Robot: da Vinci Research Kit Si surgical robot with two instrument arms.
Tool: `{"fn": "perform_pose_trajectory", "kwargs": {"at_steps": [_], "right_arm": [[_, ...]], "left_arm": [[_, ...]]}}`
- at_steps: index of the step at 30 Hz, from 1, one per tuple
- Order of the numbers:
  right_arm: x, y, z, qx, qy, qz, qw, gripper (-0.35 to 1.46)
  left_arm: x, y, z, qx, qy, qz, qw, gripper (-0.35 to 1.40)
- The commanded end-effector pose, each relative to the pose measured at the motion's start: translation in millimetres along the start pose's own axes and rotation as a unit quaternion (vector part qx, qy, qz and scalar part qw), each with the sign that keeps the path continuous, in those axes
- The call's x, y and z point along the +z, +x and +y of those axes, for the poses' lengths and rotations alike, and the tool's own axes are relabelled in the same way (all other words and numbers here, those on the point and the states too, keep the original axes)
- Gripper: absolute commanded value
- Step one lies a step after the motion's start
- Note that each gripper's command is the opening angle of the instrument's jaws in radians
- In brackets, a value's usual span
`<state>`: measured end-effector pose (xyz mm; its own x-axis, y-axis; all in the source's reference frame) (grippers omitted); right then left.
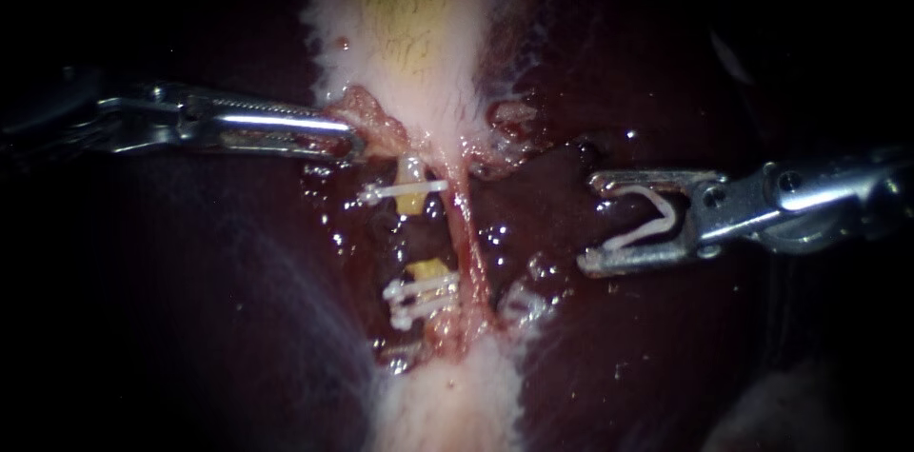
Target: Clipping first clip right tube
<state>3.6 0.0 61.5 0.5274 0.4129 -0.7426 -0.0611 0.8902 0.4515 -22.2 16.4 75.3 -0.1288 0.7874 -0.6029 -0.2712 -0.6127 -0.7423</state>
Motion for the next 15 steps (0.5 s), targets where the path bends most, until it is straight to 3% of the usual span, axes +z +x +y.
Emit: {"fn": "perform_pose_trajectory", "kwargs": {"at_steps": [1,8,12,15], "right_arm": [[0.0,0.0,0.0,0.0,0.0,0.0,1.0,0.5],[0.0,0.0,-0.1,0.0,0.0,0.0,1.0,0.5],[0.0,0.0,-0.1,0.0,0.0,0.0,1.0,0.5],[0.1,0.1,-0.1,0.0,0.0,0.0,1.0,0.5]], "left_arm": [[-0.1,0.1,0.0,0.0,-0.001,0.0,1.0,-0.35],[-3.2,2.6,0.6,-0.013,-0.001,-0.001,0.9999,-0.35],[-5.9,5.1,1.9,-0.022,0.005,0.008,0.9997,-0.35],[-7.2,6.5,3.0,-0.011,0.006,0.012,0.9998,-0.35]]}}
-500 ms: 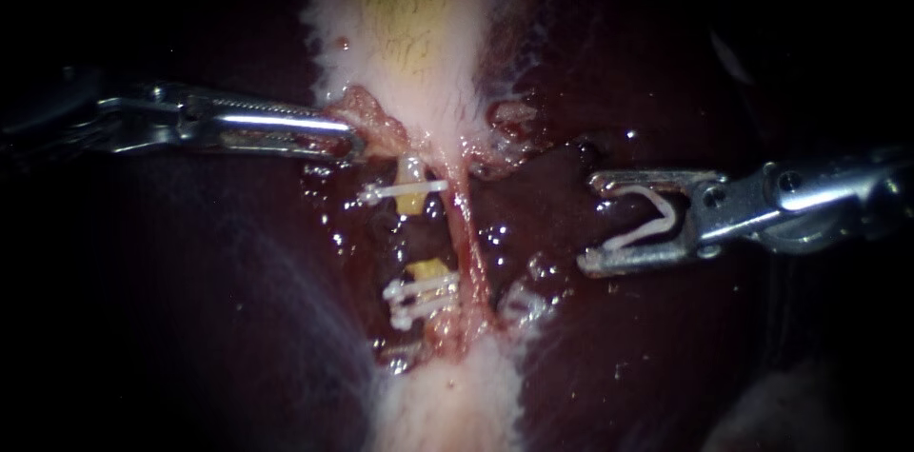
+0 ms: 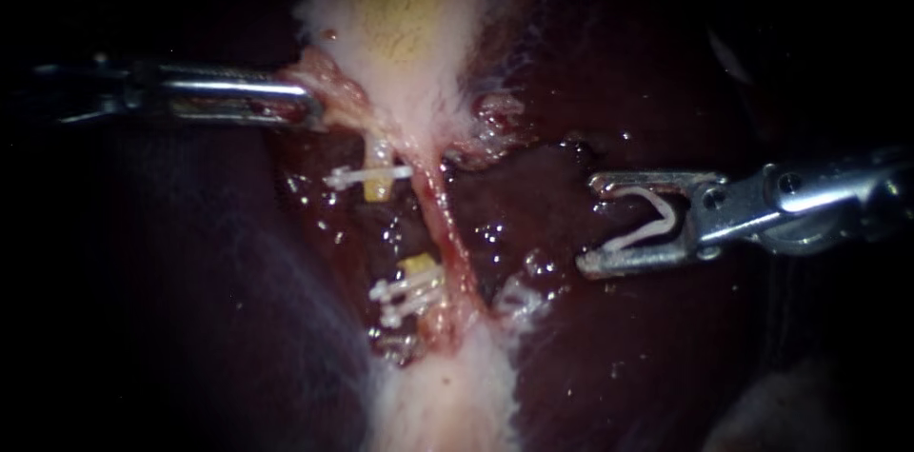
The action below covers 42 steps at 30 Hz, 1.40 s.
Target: Clipping first clip right tube
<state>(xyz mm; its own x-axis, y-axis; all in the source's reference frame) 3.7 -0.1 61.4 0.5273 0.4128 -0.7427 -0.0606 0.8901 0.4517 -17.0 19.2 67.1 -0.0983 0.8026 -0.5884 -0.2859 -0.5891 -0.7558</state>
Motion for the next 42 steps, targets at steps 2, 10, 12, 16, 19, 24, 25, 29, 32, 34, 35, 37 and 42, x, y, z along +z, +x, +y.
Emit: {"fn": "perform_pose_trajectory", "kwargs": {"at_steps": [2,10,12,16,19,24,25,29,32,34,35,37,42], "right_arm": [[0.2,0.1,0.0,0.0,-0.001,0.0,1.0,0.5],[2.7,1.5,-0.1,0.028,-0.005,0.0,0.9996,0.5],[3.3,1.8,-0.1,0.037,-0.007,0.001,0.9993,0.5],[4.8,2.5,-0.2,0.051,-0.011,0.001,0.9987,0.5],[6.0,2.7,-0.3,0.06,-0.007,0.001,0.9982,0.5],[8.6,2.9,-0.5,0.071,0.001,0.001,0.9975,0.5],[9.1,2.9,-0.6,0.074,0.004,0.001,0.9973,0.5],[11.1,2.8,-0.8,0.089,0.014,0.0,0.9959,0.5],[12.7,2.6,-0.8,0.091,0.015,0.0,0.9958,0.5],[13.7,2.5,-0.7,0.096,0.015,0.0,0.9953,0.5],[14.0,2.5,-0.7,0.098,0.018,-0.001,0.995,0.5],[14.9,2.3,-0.6,0.1,0.026,-0.003,0.9946,0.5],[16.4,2.5,-0.4,0.117,0.04,0.005,0.9923,0.5]], "left_arm": [[-0.1,0.3,0.7,0.005,0.001,0.002,1.0,-0.35],[0.3,-0.2,1.2,0.006,0.004,0.002,1.0,-0.35],[0.3,-0.2,1.2,0.006,0.004,0.002,1.0,-0.35],[0.5,-0.4,1.2,0.007,0.006,0.003,1.0,-0.35],[0.6,-0.5,1.3,0.007,0.005,0.003,1.0,-0.35],[0.6,-0.5,1.3,0.007,0.006,0.003,1.0,-0.35],[0.6,-0.5,1.3,0.007,0.006,0.003,1.0,-0.35],[0.7,-0.6,1.3,0.008,0.004,0.003,1.0,-0.35],[0.7,-0.6,1.4,0.008,0.004,0.003,1.0,-0.35],[0.7,-0.7,1.4,0.008,0.005,0.003,1.0,-0.35],[0.7,-0.7,1.4,0.008,0.005,0.003,1.0,-0.35],[0.7,-0.7,1.4,0.008,0.005,0.003,1.0,-0.35],[0.8,-0.7,1.4,0.008,0.005,0.003,1.0,-0.35]]}}
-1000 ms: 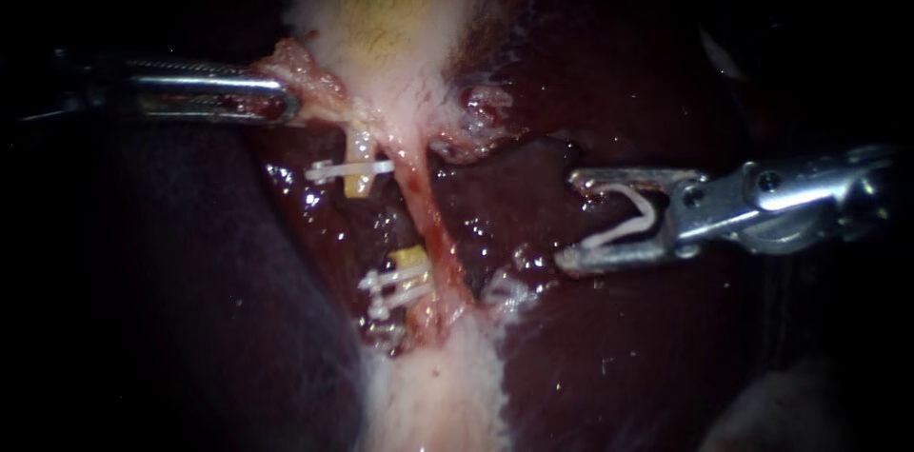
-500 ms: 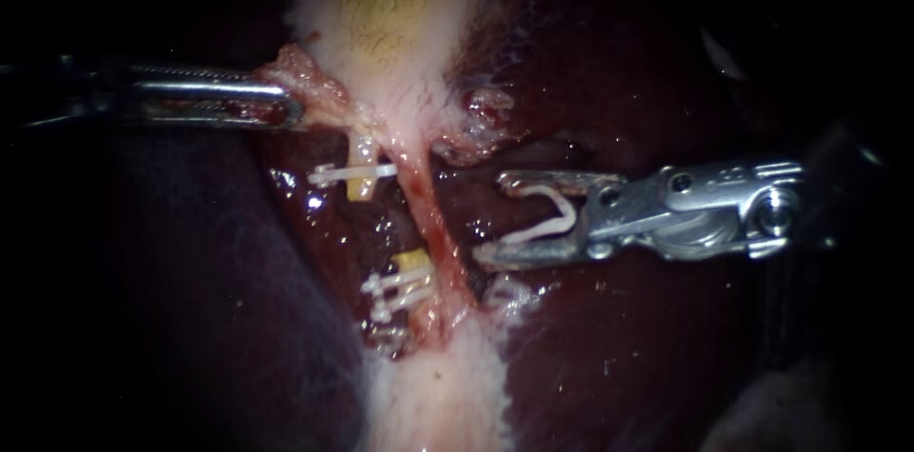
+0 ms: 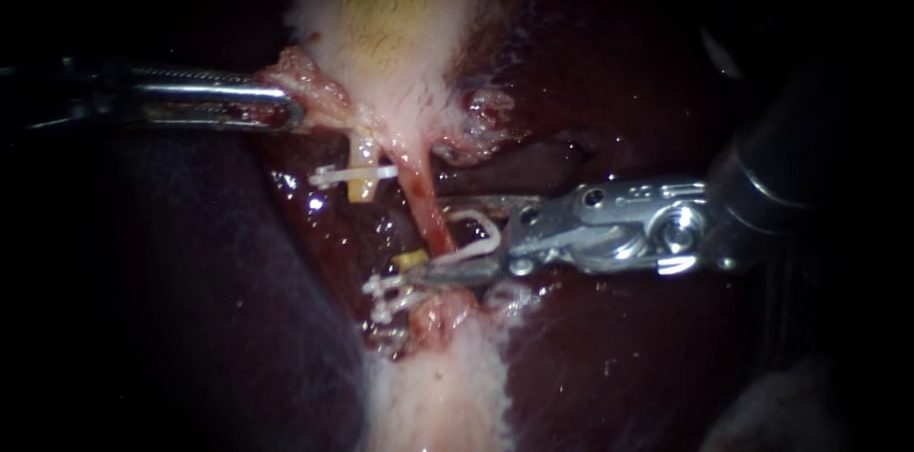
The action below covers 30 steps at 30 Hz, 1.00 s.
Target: Clipping first clip right tube
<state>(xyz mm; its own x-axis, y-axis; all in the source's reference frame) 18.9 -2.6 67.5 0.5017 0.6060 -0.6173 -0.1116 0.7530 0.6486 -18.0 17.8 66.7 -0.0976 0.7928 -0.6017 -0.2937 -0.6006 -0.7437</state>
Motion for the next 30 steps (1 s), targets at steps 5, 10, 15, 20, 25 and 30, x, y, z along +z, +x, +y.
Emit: {"fn": "perform_pose_trajectory", "kwargs": {"at_steps": [5,10,15,20,25,30], "right_arm": [[0.6,0.4,-0.2,0.015,0.019,0.029,0.9993,0.5],[0.7,0.5,-0.8,0.039,0.074,0.071,0.9939,0.48],[0.8,0.7,-1.7,0.048,0.121,0.084,0.9879,0.46],[0.8,0.6,-2.5,0.053,0.16,0.066,0.9834,0.45],[1.3,-0.4,-3.0,0.052,0.174,0.057,0.9817,0.45],[1.9,-2.1,-3.5,0.046,0.184,0.05,0.9805,0.45]], "left_arm": [[0.1,-0.1,0.0,0.0,-0.001,0.0,1.0,-0.35],[0.1,-0.1,0.0,0.0,-0.001,0.0,1.0,-0.35],[0.1,-0.2,0.0,0.001,-0.001,0.0,1.0,-0.35],[0.2,-0.2,0.0,0.001,-0.001,0.0,1.0,-0.35],[0.2,-0.3,-0.1,0.001,-0.001,0.0,1.0,-0.35],[0.3,-0.4,-0.1,0.001,0.0,0.0,1.0,-0.35]]}}
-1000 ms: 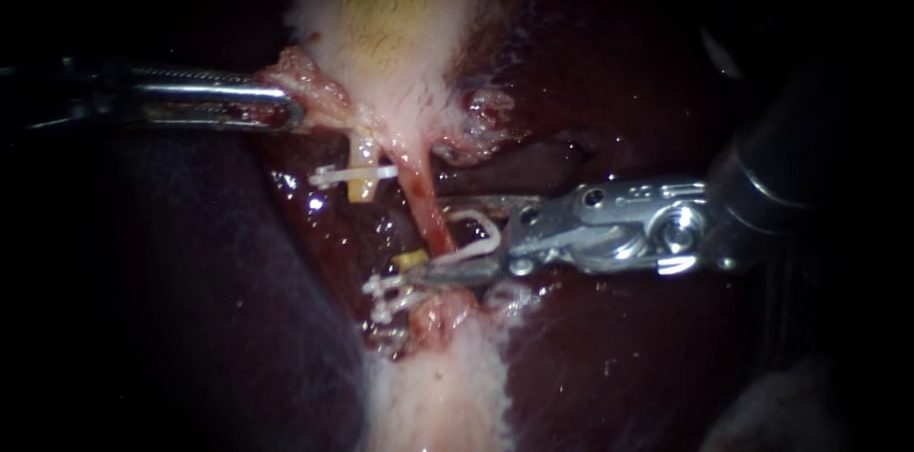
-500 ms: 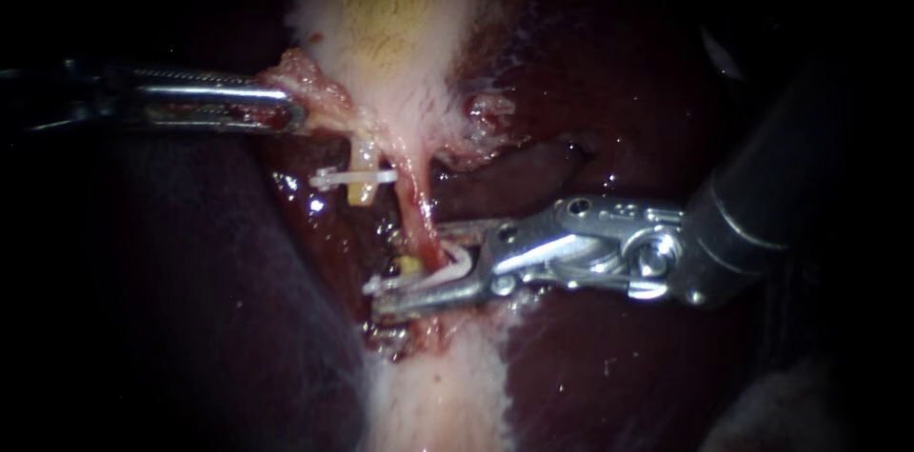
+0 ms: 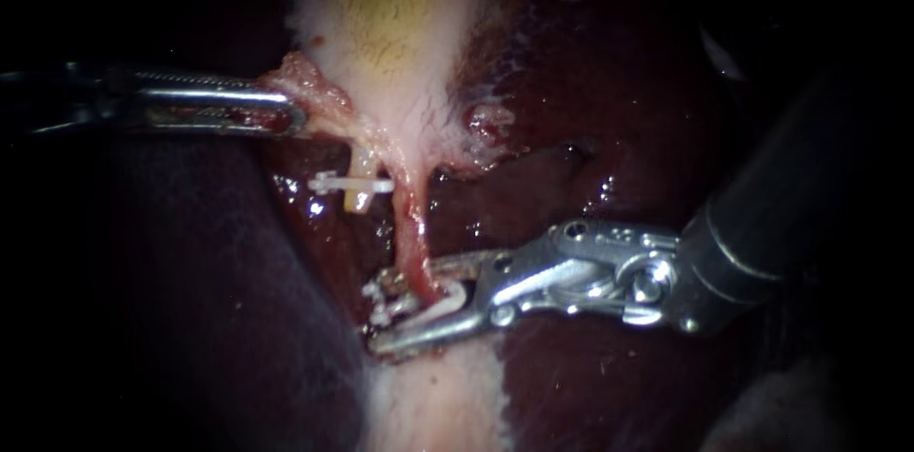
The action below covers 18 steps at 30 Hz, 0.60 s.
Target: Clipping first clip right tube
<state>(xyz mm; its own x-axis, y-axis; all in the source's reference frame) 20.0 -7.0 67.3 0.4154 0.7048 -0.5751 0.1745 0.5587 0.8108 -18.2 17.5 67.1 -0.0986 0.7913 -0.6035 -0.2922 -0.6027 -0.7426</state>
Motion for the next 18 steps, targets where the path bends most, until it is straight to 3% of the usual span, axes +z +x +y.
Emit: {"fn": "perform_pose_trajectory", "kwargs": {"at_steps": [1,7,18], "right_arm": [[-0.1,-0.4,0.0,-0.002,0.0,-0.001,1.0,0.45],[-0.1,-1.6,-0.1,-0.006,0.002,-0.004,1.0,0.44],[-0.1,-1.5,0.0,-0.006,0.002,-0.004,1.0,0.33]], "left_arm": [[0.0,0.0,0.0,0.0,0.0,0.0,1.0,-0.35],[0.2,-0.3,-0.2,0.001,-0.001,0.0,1.0,-0.35],[0.4,-0.4,-0.1,0.001,-0.003,-0.001,1.0,-0.35]]}}
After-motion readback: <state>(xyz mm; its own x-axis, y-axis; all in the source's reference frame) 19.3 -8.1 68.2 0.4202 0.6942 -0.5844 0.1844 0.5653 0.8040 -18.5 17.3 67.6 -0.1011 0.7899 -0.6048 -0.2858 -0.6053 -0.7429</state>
